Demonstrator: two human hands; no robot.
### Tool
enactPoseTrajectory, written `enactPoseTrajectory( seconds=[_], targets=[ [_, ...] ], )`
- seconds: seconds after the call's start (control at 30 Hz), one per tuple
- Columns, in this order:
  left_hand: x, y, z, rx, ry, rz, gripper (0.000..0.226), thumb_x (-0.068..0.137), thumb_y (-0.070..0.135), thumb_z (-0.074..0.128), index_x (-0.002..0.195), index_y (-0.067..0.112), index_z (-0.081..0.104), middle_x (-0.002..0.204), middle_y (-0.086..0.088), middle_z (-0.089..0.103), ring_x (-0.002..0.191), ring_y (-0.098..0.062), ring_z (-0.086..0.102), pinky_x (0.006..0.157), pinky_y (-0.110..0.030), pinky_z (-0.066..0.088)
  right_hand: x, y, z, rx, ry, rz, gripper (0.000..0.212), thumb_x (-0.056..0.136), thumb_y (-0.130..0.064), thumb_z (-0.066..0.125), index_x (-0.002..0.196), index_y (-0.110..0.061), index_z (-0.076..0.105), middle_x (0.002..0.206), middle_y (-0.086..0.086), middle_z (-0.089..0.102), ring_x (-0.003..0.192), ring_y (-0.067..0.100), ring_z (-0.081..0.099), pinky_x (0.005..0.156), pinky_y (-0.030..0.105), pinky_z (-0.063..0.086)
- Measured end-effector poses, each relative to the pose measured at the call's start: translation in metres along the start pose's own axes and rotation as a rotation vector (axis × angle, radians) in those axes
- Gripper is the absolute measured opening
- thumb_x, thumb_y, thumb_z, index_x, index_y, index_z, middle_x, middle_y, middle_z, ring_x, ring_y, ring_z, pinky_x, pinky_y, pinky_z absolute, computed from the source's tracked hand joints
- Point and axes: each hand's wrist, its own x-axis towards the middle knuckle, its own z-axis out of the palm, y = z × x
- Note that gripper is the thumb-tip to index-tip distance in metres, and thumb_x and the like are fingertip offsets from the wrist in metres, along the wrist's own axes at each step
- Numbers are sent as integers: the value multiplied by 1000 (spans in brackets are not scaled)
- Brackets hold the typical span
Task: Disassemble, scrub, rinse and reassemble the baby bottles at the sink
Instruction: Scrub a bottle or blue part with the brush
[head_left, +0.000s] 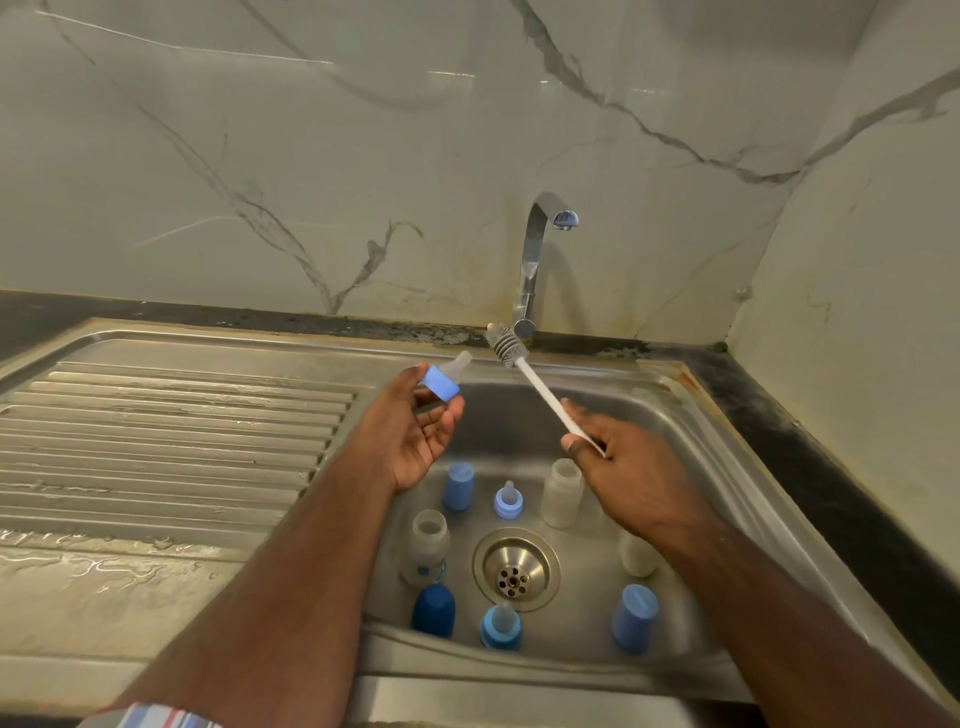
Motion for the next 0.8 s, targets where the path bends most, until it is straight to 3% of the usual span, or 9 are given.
enactPoseTrajectory(
  seconds=[0.1,0.23,0.37,0.47,0.57,0.63,0.7,0.8],
  targets=[
    [2,1,-1,-9,-18,-41,48,98,46,62,109,-1,64,75,-12,70,55,-11,64,47,-16,54,-7,-4,4,39,-106,-51,43,100,-37,56,142,-46,48,115,-21,67,71,0,60,58,10,45],
    [1,0,-1,-31,-30,-60,50,97,46,62,114,-1,64,76,-11,70,53,-9,62,49,-15,54,1,-1,6,14,-50,-8,45,102,-36,54,146,-40,47,120,-14,67,81,0,60,66,13,45],
    [-2,0,0,-122,-99,-35,42,100,34,58,122,-2,61,98,-22,75,67,-16,69,61,-20,58,-1,2,4,153,-45,35,43,101,-34,55,144,-38,50,78,-20,53,62,-1,49,58,18,39],
    [-4,1,2,-197,-149,-17,41,99,19,52,133,-5,58,113,-25,71,80,-23,72,71,-25,61,-8,-5,5,223,-129,23,40,101,-31,57,139,-41,54,72,-16,56,51,0,51,49,17,40],
    [-3,3,2,-234,-131,12,41,99,16,53,134,-3,58,111,-24,70,89,-26,71,79,-29,62,-8,-7,6,186,-152,0,40,101,-30,57,140,-40,54,66,-22,55,48,-9,52,51,11,38],
    [-3,2,3,-234,-124,46,37,100,18,59,131,-3,61,107,-22,72,90,-26,73,76,-31,63,-11,-9,6,147,-177,-26,40,101,-31,57,140,-42,53,60,-26,54,49,-10,51,51,10,37],
    [-2,2,2,-241,-122,79,33,100,16,61,124,-5,61,109,-23,70,89,-27,74,68,-29,63,-11,-11,6,103,-190,-43,42,101,-32,57,141,-43,53,65,-28,56,54,-9,52,52,9,38],
    [-1,3,0,-260,-125,94,34,99,14,61,125,-9,57,125,-27,65,92,-31,75,69,-30,63,-3,-5,1,45,-78,14,43,101,-35,54,144,-40,49,95,-16,68,63,2,56,57,16,45]
  ],
)
